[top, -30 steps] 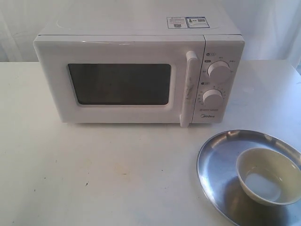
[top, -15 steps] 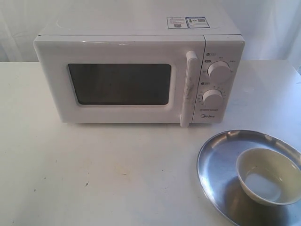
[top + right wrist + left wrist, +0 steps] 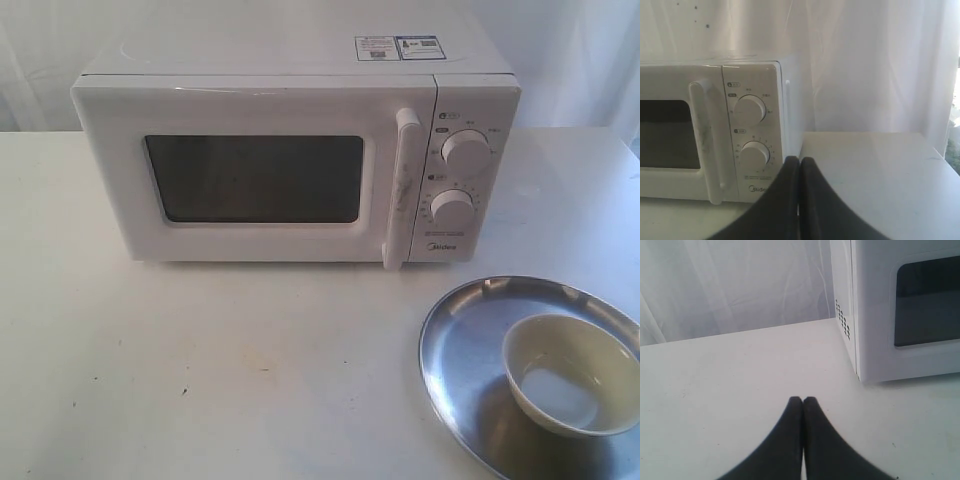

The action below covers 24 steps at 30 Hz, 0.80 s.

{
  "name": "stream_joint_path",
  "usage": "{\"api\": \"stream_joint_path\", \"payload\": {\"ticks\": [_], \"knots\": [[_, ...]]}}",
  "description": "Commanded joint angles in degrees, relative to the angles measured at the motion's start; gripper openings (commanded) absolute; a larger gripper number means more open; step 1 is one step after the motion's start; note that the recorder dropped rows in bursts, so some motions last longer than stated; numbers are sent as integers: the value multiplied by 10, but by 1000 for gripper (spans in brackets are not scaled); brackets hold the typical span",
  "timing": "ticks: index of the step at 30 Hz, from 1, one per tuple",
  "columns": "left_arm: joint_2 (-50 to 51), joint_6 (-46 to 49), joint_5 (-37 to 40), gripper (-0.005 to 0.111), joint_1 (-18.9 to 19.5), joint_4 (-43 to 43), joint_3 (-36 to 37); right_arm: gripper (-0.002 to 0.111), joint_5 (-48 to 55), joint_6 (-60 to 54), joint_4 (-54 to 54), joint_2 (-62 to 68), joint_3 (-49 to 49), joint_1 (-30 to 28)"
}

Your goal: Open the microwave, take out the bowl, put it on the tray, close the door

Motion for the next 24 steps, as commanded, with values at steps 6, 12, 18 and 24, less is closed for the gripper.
{"api": "stream_joint_path", "payload": {"ticks": [6,12,18,24], "knots": [[-1,0,-2,0,-1,-4,-2,0,-41,-581,511,-3,3,-3],[-1,0,-2,0,-1,-4,-2,0,-116,-962,900,-3,3,-4],[-1,0,-2,0,-1,-4,-2,0,-89,-996,926,-3,3,-15],[-1,0,-2,0,-1,-4,-2,0,-73,-973,922,-3,3,-35]]}}
